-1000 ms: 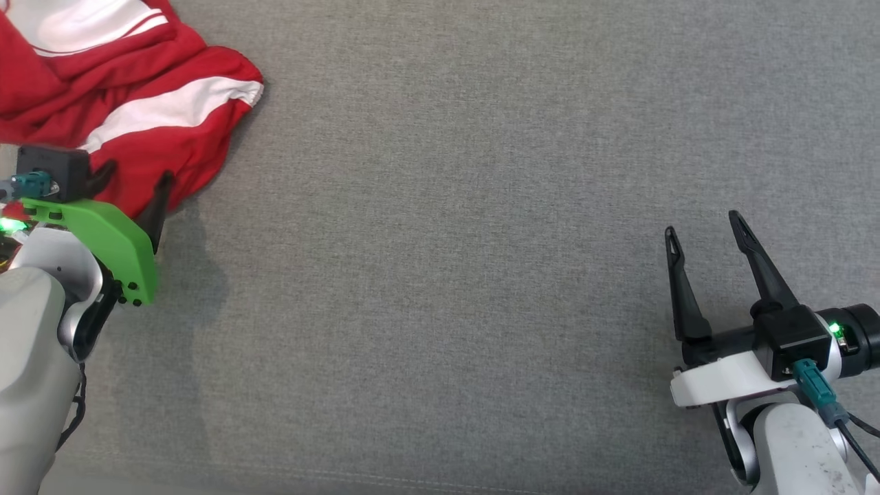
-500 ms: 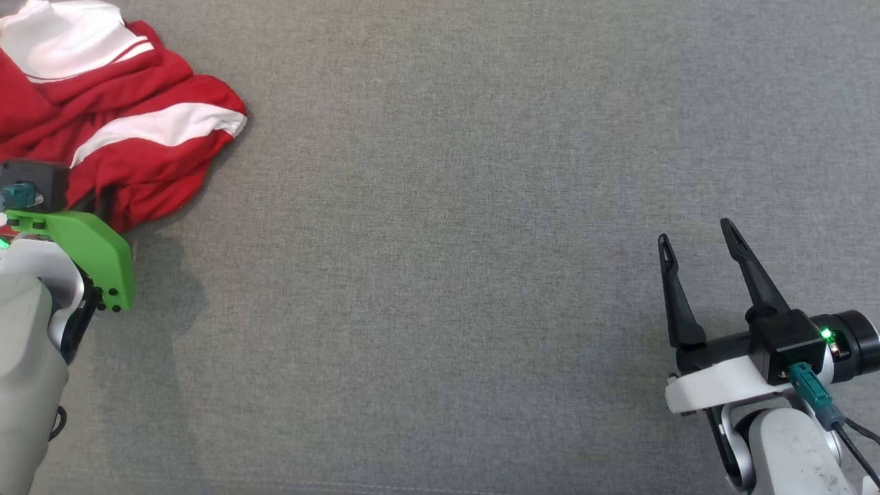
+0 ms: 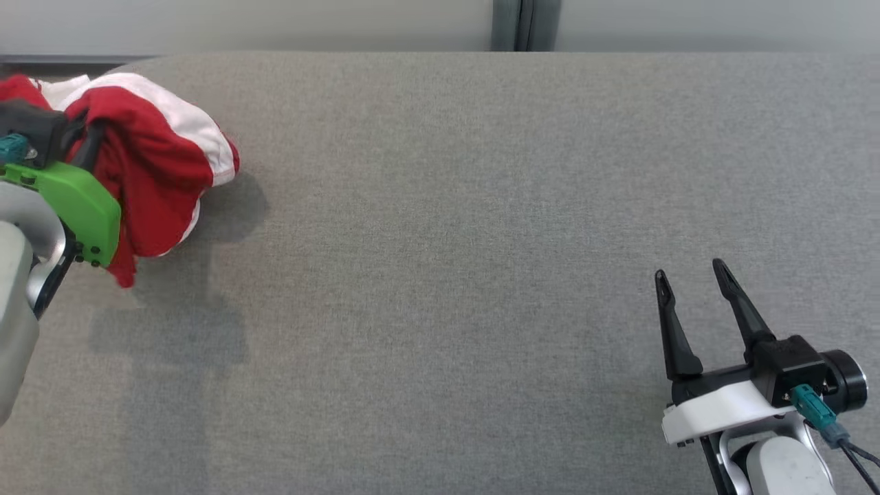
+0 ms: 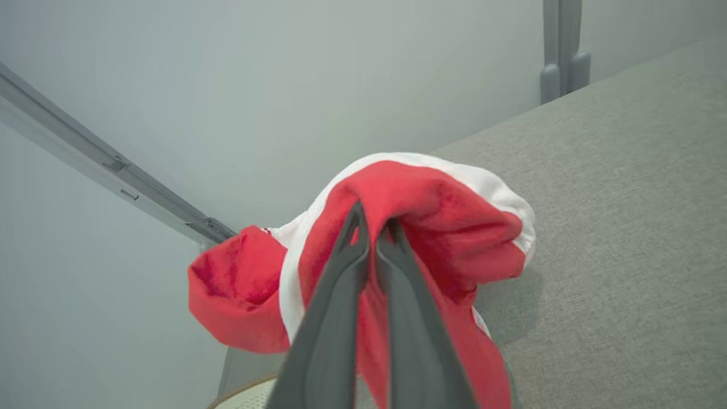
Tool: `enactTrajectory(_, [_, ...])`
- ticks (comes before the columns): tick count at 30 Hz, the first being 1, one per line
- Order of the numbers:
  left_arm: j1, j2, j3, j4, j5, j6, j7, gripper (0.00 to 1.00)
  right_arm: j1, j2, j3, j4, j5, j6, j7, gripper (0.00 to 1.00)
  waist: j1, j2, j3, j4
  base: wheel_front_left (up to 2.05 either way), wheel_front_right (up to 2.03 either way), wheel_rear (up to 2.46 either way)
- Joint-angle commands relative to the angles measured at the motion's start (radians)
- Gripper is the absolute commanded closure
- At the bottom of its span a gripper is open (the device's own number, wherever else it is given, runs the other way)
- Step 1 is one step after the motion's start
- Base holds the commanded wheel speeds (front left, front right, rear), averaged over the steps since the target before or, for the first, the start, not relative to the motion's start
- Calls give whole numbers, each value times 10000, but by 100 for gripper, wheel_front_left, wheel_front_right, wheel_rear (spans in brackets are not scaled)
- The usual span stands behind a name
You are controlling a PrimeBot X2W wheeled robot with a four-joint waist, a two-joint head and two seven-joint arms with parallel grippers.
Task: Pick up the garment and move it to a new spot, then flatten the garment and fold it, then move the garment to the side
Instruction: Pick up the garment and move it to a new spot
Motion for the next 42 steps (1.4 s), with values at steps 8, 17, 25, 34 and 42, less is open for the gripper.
enactTrajectory(8, [-780,309,-987,-2128,32,-17,153,100,641,-23,-312,124,433,-1,-33,0,0,0,-1925,-1661,0,0,0])
enactTrajectory(17, [-896,-624,-1090,-3169,-268,356,462,100,604,-21,-422,92,531,1,-33,0,0,0,-1543,-3518,0,0,0])
enactTrajectory(25, [486,-2187,-1467,-2406,-755,957,242,100,318,-12,-423,98,807,1,-33,0,0,0,-680,-4297,0,0,0])
enactTrajectory(34, [2162,-3982,-2607,-1040,-662,841,-346,100,156,-14,-228,112,1083,1,-33,0,0,0,-261,-4151,0,0,0])
enactTrajectory(42, [2749,-4668,-2886,-653,-800,712,-871,0,228,-17,21,276,1114,1,-35,0,0,0,-457,-3655,0,0,0])
